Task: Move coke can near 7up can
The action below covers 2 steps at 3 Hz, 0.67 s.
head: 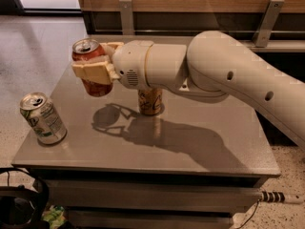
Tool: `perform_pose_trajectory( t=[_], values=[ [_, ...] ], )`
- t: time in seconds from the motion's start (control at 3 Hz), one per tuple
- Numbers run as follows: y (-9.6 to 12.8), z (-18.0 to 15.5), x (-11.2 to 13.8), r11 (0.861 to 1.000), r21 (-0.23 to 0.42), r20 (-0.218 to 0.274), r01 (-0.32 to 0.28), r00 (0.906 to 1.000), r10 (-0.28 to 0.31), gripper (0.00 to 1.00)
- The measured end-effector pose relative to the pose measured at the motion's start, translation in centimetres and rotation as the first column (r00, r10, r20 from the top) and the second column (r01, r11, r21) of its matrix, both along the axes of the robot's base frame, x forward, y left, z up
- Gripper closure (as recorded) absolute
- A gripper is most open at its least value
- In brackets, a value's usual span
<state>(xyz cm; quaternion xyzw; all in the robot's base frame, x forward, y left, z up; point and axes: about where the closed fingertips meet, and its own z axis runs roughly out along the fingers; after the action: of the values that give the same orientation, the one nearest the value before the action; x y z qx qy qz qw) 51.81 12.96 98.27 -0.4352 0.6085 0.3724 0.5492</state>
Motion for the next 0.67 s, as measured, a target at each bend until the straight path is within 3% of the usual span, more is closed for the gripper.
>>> perform_pose_trajectory(
  t=[0.67],
  values=[
    [1.3, -2.9, -3.2, 1.000, -0.016, -0.040, -0.016, 0.9991, 0.015, 1.00]
  ],
)
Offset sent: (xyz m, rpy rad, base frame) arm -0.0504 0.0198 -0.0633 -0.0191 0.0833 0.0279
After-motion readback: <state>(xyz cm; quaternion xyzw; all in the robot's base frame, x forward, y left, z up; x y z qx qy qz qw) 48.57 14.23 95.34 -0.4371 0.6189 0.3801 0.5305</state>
